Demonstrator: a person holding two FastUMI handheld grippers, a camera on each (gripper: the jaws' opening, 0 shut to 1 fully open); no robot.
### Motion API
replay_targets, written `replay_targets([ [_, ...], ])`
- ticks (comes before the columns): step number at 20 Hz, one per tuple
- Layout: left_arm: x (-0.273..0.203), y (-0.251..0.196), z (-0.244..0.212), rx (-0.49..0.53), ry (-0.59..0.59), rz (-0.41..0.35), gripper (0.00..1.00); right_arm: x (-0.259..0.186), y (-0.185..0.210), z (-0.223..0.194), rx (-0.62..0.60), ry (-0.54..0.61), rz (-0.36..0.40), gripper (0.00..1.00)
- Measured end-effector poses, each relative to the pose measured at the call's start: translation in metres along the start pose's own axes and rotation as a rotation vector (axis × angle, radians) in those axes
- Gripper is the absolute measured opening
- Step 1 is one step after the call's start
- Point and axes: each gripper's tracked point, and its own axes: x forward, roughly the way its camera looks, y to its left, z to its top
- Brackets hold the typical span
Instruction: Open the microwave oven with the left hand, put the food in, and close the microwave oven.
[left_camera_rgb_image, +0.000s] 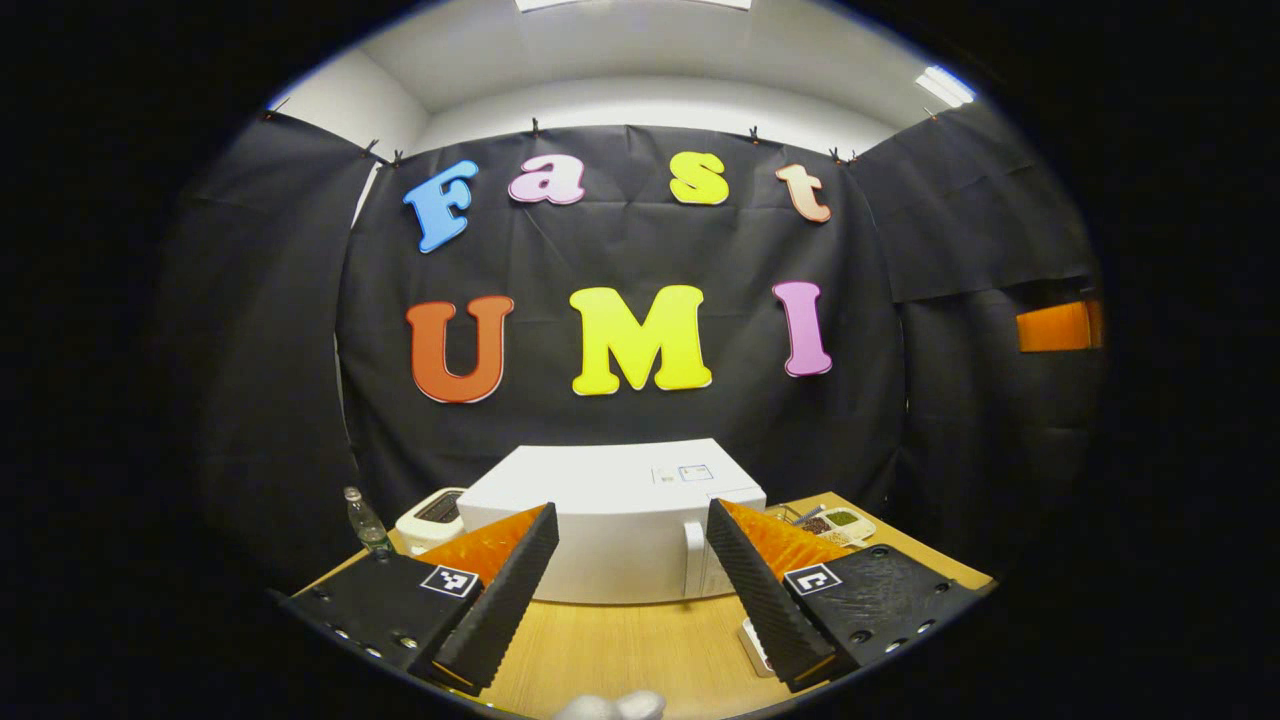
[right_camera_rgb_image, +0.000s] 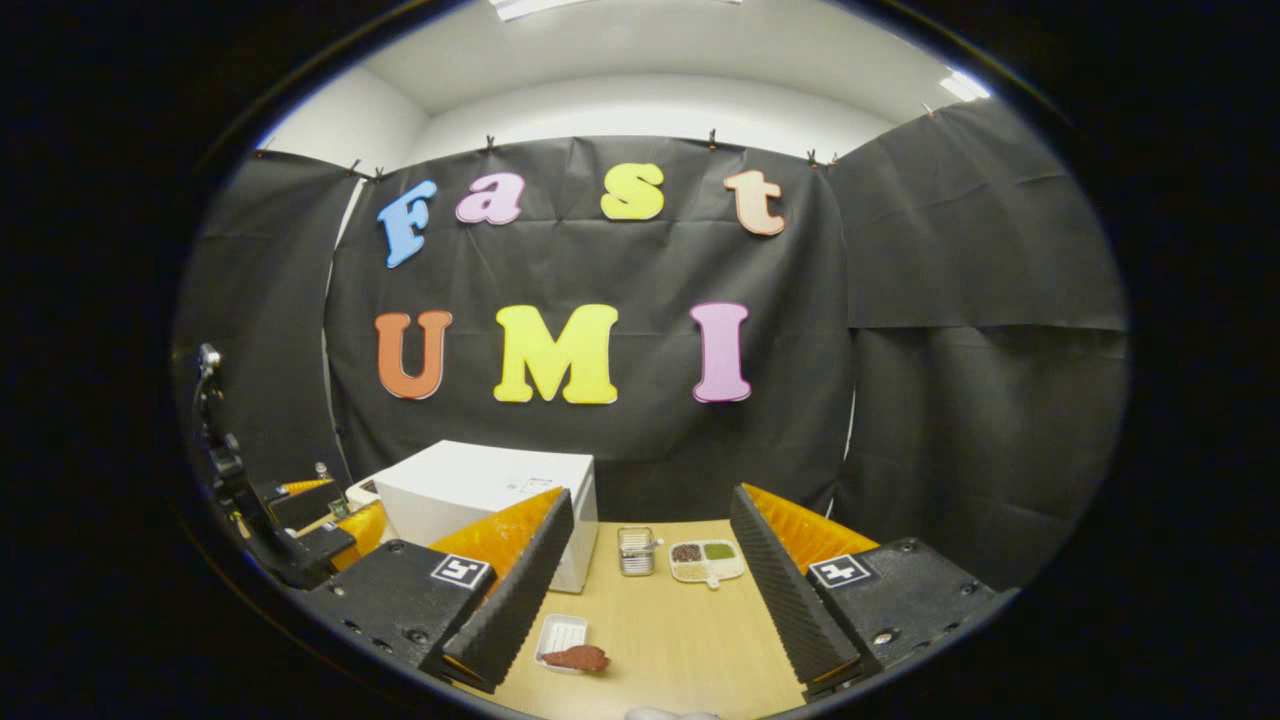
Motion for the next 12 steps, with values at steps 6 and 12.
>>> replay_targets([
  [6, 0.065, -0.047, -0.07, -0.025, 0.064, -0.052, 0.95, 0.01, -0.024, -0.015, -0.001, 0.052, -0.033, 0.95],
  [12, 0.142, -0.063, -0.144, -0.027, 0.148, -0.034, 0.95, 0.026, -0.049, -0.016, -0.042, 0.075, -0.071, 1.0],
])
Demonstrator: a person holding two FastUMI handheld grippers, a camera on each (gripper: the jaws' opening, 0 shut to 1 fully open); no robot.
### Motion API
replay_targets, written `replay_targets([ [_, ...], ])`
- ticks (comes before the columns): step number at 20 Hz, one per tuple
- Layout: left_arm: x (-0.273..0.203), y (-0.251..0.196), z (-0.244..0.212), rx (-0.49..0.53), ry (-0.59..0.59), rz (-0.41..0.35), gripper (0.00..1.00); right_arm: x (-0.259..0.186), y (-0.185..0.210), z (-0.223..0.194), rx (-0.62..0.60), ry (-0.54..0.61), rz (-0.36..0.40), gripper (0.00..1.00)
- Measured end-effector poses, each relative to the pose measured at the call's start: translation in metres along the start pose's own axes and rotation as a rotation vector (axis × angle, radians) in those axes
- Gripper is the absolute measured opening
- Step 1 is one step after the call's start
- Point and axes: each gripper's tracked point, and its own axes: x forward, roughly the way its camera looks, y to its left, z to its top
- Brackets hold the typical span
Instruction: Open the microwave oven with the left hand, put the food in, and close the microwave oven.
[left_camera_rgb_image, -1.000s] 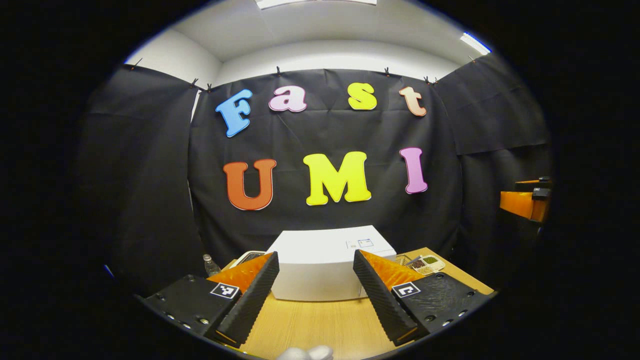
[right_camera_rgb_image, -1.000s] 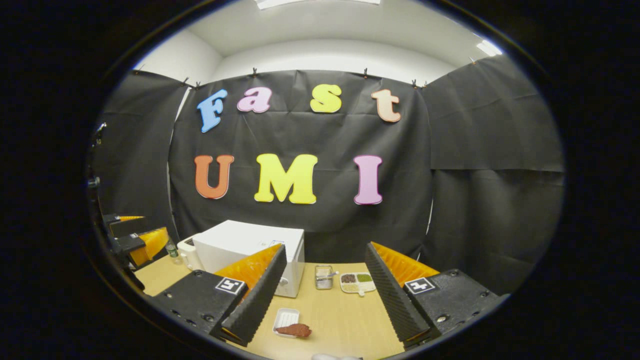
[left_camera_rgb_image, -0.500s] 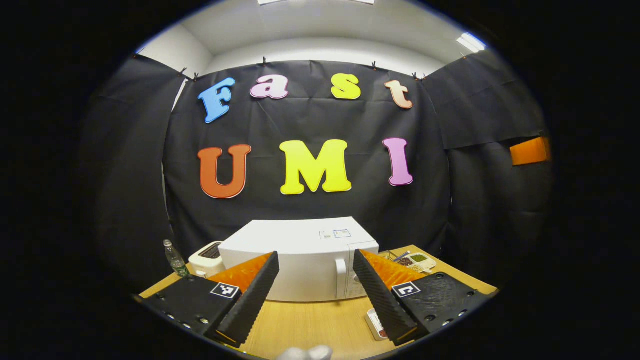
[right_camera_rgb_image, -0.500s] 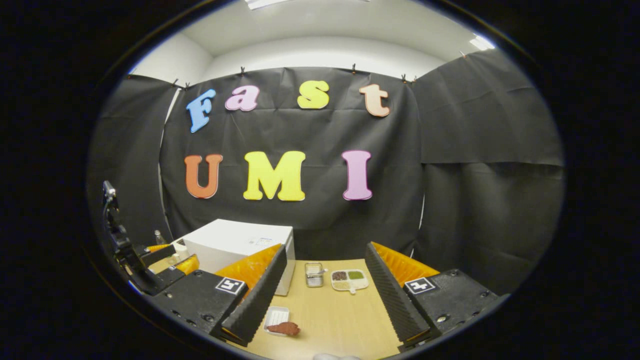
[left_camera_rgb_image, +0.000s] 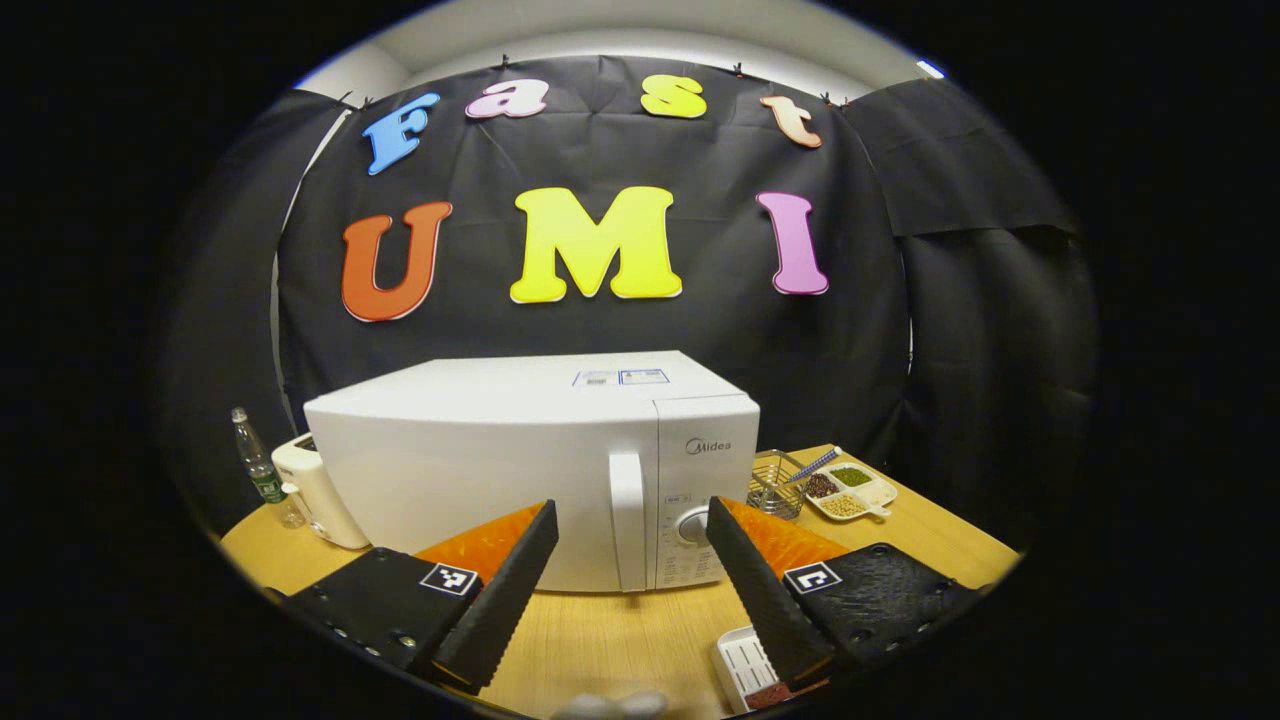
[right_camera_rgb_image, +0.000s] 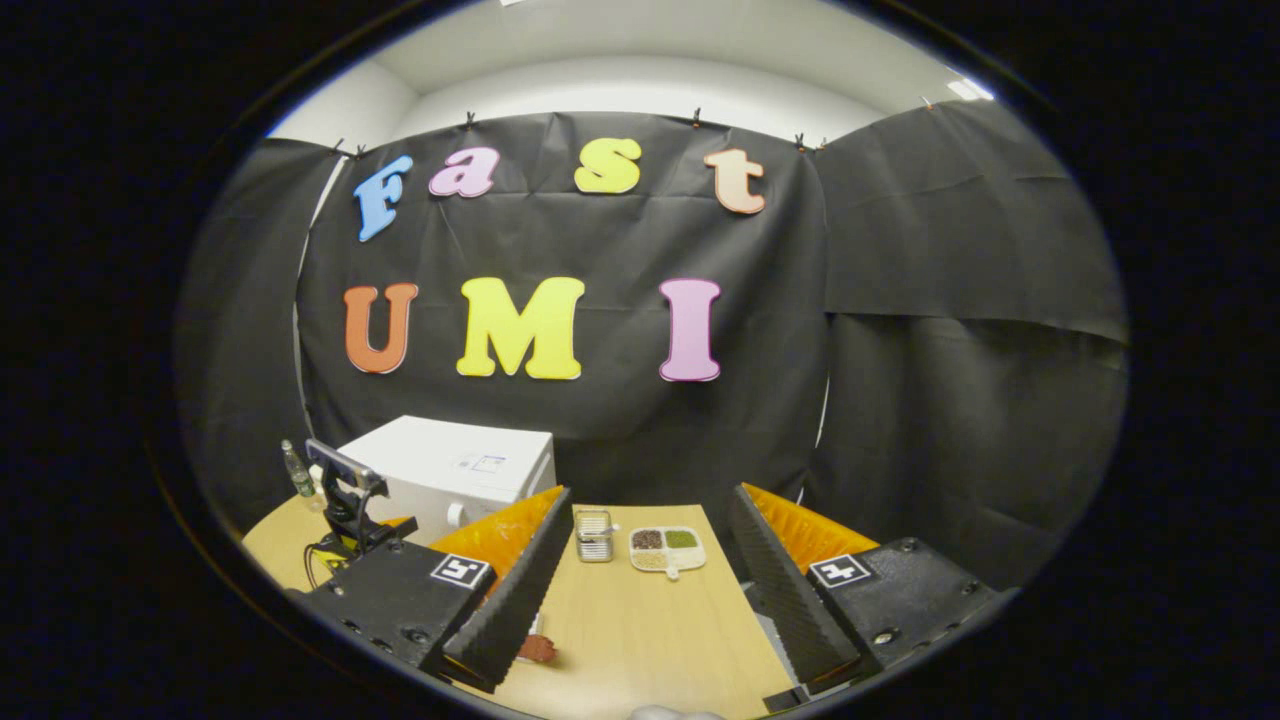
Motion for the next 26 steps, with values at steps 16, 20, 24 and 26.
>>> replay_targets([
  [16, 0.053, 0.001, -0.032, -0.016, 0.068, 0.016, 0.24, 0.018, 0.006, -0.011, -0.023, 0.053, 0.035, 1.0],
  [20, 0.051, 0.004, -0.033, -0.002, 0.07, 0.021, 0.1, 0.016, 0.014, -0.012, -0.015, 0.056, 0.05, 0.95],
  [24, 0.05, 0.004, -0.035, -0.025, 0.093, 0.02, 0.1, 0.011, 0.015, -0.008, -0.017, 0.053, 0.053, 0.95],
  [26, 0.049, 0.003, -0.035, -0.014, 0.101, 0.006, 0.1, 0.007, 0.017, -0.007, -0.023, 0.047, 0.057, 1.0],
])
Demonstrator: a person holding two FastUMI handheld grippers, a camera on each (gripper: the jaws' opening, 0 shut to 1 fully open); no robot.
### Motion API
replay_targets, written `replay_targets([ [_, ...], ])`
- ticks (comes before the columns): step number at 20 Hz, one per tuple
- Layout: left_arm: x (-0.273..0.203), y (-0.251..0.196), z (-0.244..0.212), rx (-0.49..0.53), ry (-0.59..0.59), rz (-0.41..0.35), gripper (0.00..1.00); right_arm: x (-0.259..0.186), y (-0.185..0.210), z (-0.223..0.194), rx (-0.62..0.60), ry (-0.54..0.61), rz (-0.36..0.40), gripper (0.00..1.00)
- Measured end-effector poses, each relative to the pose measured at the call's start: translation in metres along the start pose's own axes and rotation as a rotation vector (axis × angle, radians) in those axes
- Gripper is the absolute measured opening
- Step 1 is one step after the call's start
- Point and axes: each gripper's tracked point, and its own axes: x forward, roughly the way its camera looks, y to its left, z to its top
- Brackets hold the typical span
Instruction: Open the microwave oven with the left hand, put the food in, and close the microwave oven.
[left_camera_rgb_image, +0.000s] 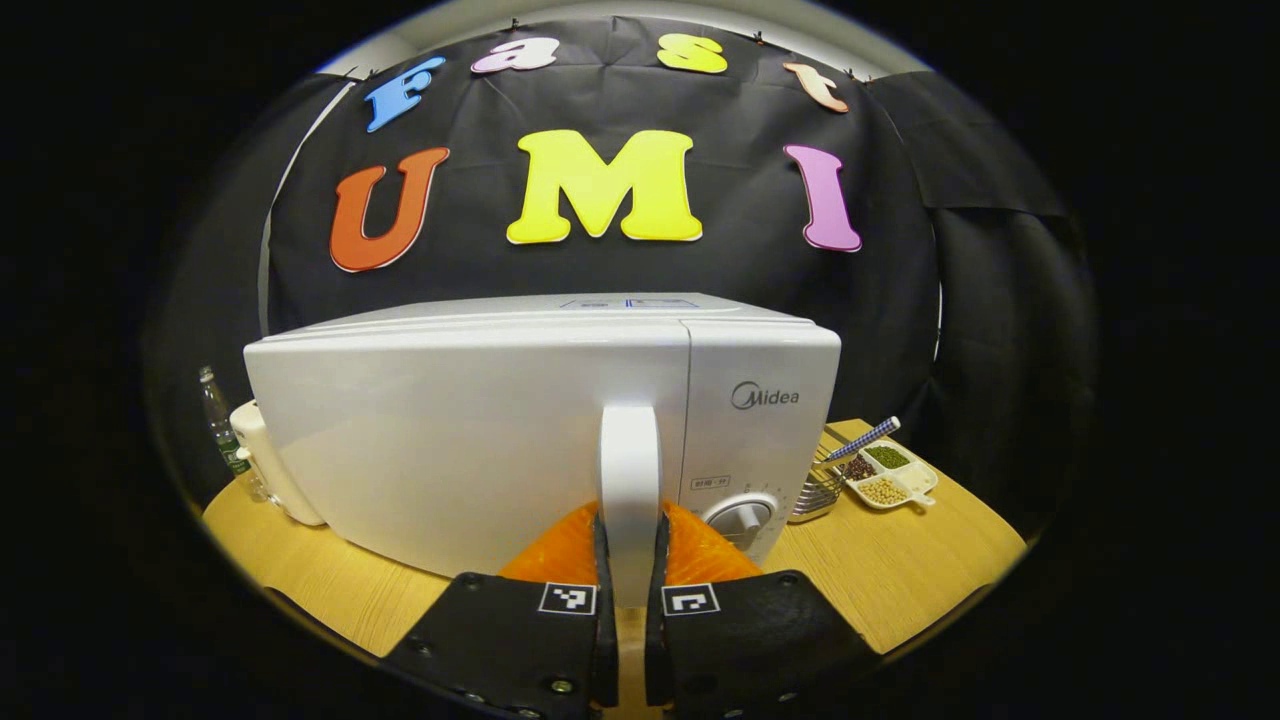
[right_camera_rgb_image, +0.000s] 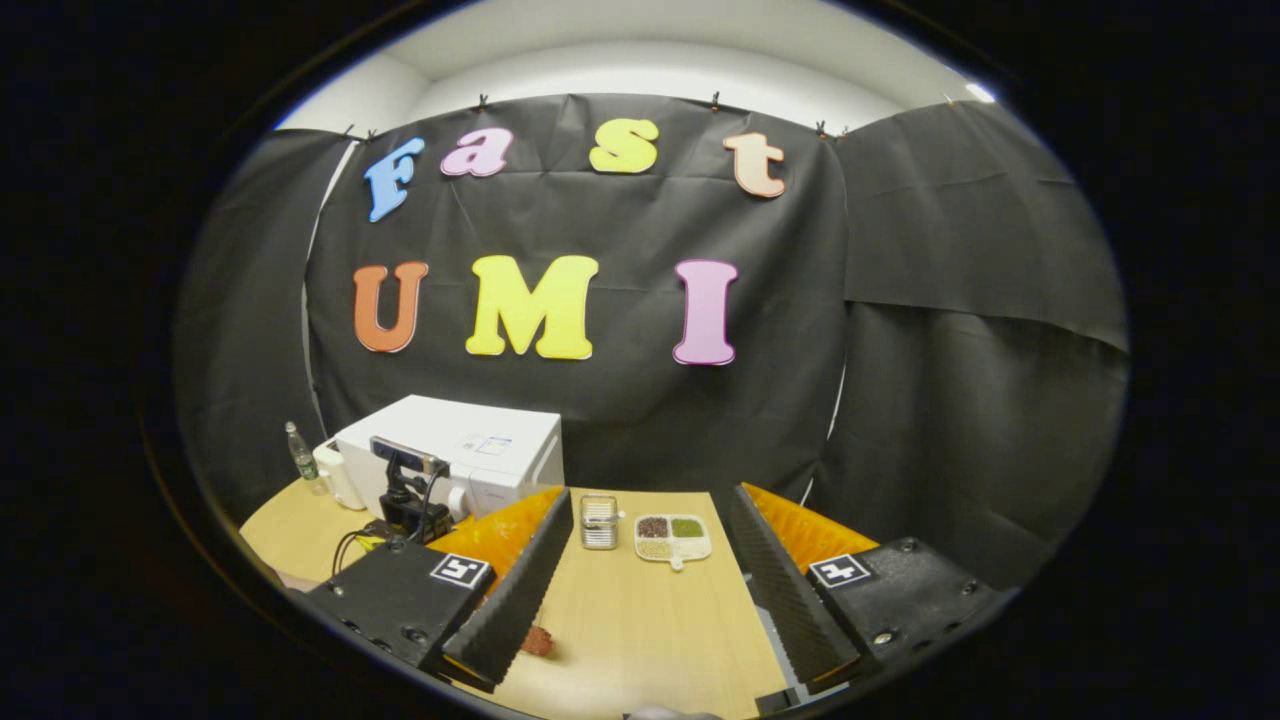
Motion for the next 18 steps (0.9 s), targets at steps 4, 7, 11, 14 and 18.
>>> replay_targets([
  [4, -0.001, 0.001, 0.001, -0.019, 0.006, 0.002, 0.1, -0.011, 0.001, 0.001, 0.005, -0.007, -0.002, 0.95],
  [7, -0.003, 0.001, 0.0, -0.02, 0.015, -0.004, 0.1, -0.02, -0.002, -0.003, -0.002, -0.007, -0.016, 0.95],
  [11, -0.051, 0.008, -0.015, 0.0, 0.015, -0.013, 0.1, -0.029, -0.002, -0.006, 0.03, -0.007, -0.016, 0.95],
  [14, -0.095, 0.024, -0.028, 0.008, 0.029, -0.038, 0.1, -0.034, 0.005, -0.008, 0.036, -0.014, 0.001, 1.0],
  [18, -0.141, 0.053, -0.04, 0.029, 0.056, -0.011, 0.09, -0.041, 0.027, -0.01, 0.057, -0.017, 0.057, 0.95],
])
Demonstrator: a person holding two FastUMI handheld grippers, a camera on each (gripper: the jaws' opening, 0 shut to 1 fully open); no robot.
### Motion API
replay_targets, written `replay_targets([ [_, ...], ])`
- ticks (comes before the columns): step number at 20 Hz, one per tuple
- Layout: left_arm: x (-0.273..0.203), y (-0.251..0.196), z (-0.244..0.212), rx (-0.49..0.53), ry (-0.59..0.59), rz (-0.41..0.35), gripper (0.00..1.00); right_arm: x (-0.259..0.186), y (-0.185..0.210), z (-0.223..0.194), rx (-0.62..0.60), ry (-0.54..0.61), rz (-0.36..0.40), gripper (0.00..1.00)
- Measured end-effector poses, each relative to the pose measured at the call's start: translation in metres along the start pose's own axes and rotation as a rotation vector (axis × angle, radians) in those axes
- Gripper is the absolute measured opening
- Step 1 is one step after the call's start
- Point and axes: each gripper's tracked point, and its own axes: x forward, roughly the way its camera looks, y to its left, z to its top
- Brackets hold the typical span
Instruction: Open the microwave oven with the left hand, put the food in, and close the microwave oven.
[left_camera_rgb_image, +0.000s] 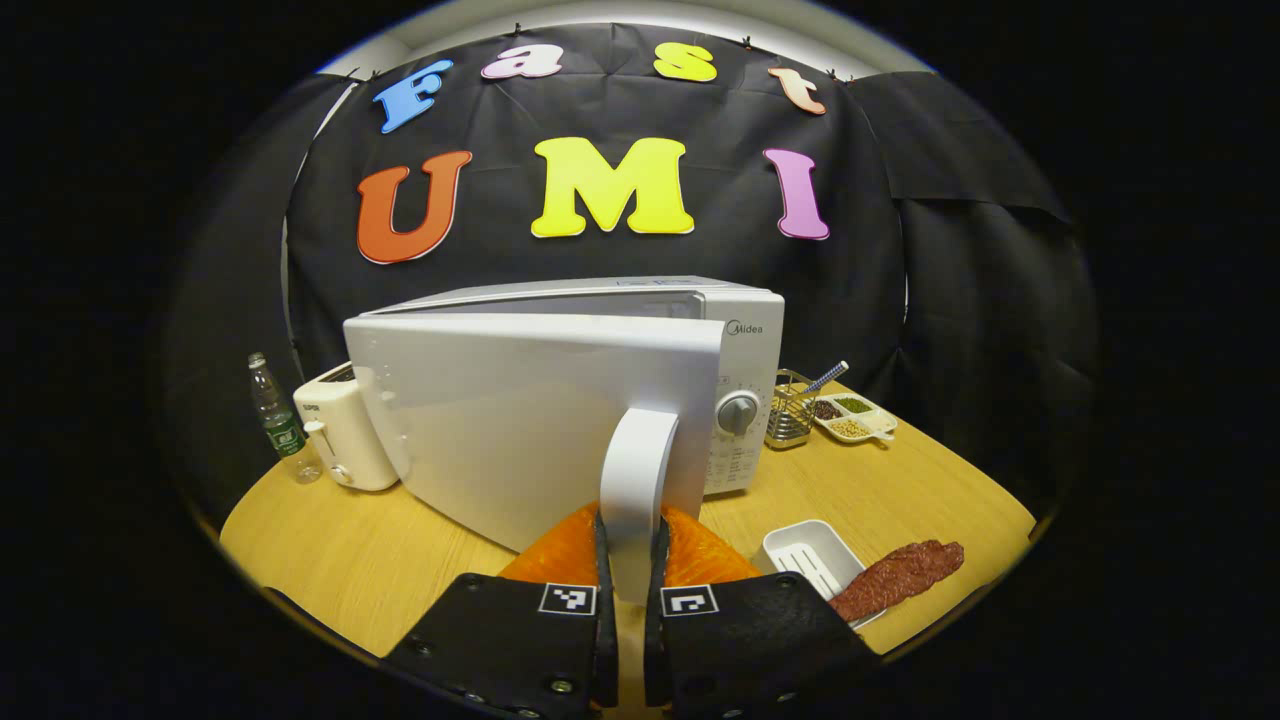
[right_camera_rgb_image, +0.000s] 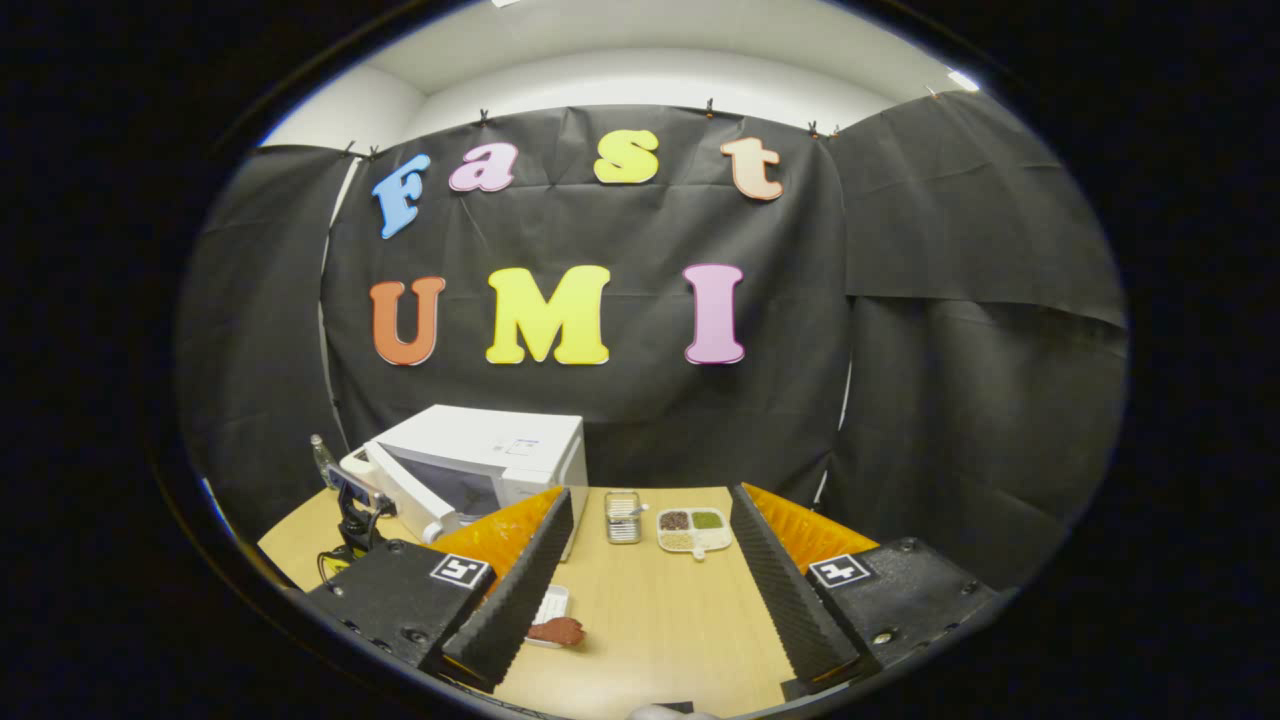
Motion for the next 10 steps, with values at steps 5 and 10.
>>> replay_targets([
  [5, -0.041, 0.039, -0.017, -0.003, 0.035, 0.082, 0.18, -0.007, 0.031, -0.008, -0.003, 0.01, 0.066, 0.95],
  [10, -0.061, 0.063, -0.024, 0.026, 0.049, 0.178, 0.19, -0.02, 0.049, -0.008, -0.001, 0.003, 0.103, 0.95],
])
